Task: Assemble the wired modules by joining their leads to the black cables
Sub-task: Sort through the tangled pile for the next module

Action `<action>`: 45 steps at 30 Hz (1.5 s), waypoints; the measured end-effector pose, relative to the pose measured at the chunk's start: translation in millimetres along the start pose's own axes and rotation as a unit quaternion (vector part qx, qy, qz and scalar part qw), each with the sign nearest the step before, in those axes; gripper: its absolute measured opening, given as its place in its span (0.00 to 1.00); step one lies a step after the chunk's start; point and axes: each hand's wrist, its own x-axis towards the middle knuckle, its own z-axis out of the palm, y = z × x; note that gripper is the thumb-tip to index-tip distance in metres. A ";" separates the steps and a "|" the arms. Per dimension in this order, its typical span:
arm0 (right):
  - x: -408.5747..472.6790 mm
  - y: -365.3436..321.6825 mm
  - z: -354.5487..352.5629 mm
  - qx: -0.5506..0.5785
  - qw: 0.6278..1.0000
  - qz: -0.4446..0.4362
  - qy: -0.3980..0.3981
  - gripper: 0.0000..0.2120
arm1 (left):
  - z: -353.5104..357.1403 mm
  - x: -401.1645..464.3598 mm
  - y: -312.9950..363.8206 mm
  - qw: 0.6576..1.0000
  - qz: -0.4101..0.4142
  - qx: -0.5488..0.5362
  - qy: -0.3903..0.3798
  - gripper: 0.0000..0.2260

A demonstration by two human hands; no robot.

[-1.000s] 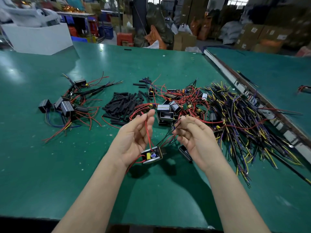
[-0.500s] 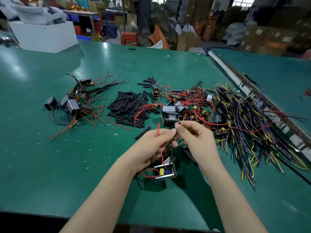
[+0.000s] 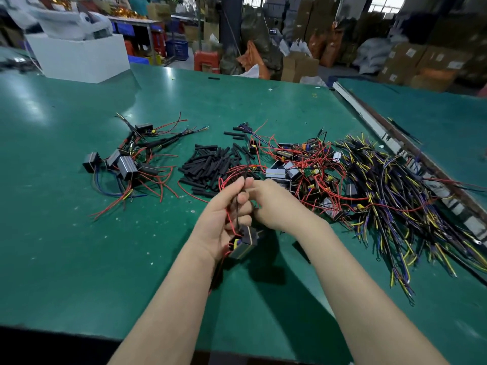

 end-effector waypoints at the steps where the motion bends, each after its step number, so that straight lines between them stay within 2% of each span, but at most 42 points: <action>1: 6.0 -2.9 2.8 0.006 1.000 0.002 -0.018 0.12 | 0.0 -0.3 -0.4 1.000 0.004 0.007 0.006 0.08; 4: 16.9 -2.4 10.7 0.037 0.998 -0.011 -0.040 0.13 | -1.8 1.1 0.4 1.000 0.017 -0.002 0.023 0.07; 7: 19.4 4.0 13.9 -0.013 0.998 -0.010 -0.059 0.05 | -2.6 1.1 0.9 1.000 0.022 -0.003 0.018 0.11; 9: 16.1 10.9 14.0 -0.029 1.000 -0.001 -0.010 0.06 | -2.5 1.3 -0.2 0.999 0.029 0.013 0.013 0.12; 11: 6.6 17.5 9.2 0.078 0.990 0.038 0.113 0.04 | -2.0 0.7 -2.0 0.998 0.034 0.045 0.008 0.12; 13: -7.2 22.3 3.6 0.228 0.942 0.066 0.238 0.02 | -0.1 -0.2 -3.9 0.997 0.029 0.078 0.001 0.10; 14: -14.6 23.8 2.1 0.316 0.905 0.078 0.275 0.04 | 1.4 -0.6 -4.8 0.995 0.024 0.097 0.001 0.09; 17: -31.8 25.9 1.9 0.547 0.767 0.097 0.322 0.03 | 5.2 -0.2 -8.9 0.986 0.041 0.161 0.002 0.08; 19: -37.0 26.3 2.3 0.613 0.712 0.093 0.328 0.04 | 6.4 0.1 -11.6 0.978 0.066 0.197 0.008 0.07; 21: -39.5 25.4 1.3 0.636 0.687 0.071 0.345 0.08 | 5.8 -0.1 -13.4 0.972 0.080 0.220 0.019 0.06; 24: -41.1 21.8 -2.5 0.617 0.693 0.050 0.370 0.12 | 6.9 -0.2 -14.2 0.967 0.091 0.235 0.031 0.06; 30: -43.4 13.0 -4.3 0.557 0.729 0.028 0.397 0.11 | 9.3 -0.5 -16.4 0.962 0.094 0.254 0.030 0.06; 37: -44.1 11.6 -6.0 0.563 0.718 0.039 0.407 0.10 | 8.5 0.0 -17.4 0.954 0.092 0.285 0.008 0.07; 45: -44.3 12.5 -6.0 0.563 0.736 0.041 0.374 0.10 | 6.5 1.7 -16.9 0.956 0.091 0.279 0.014 0.06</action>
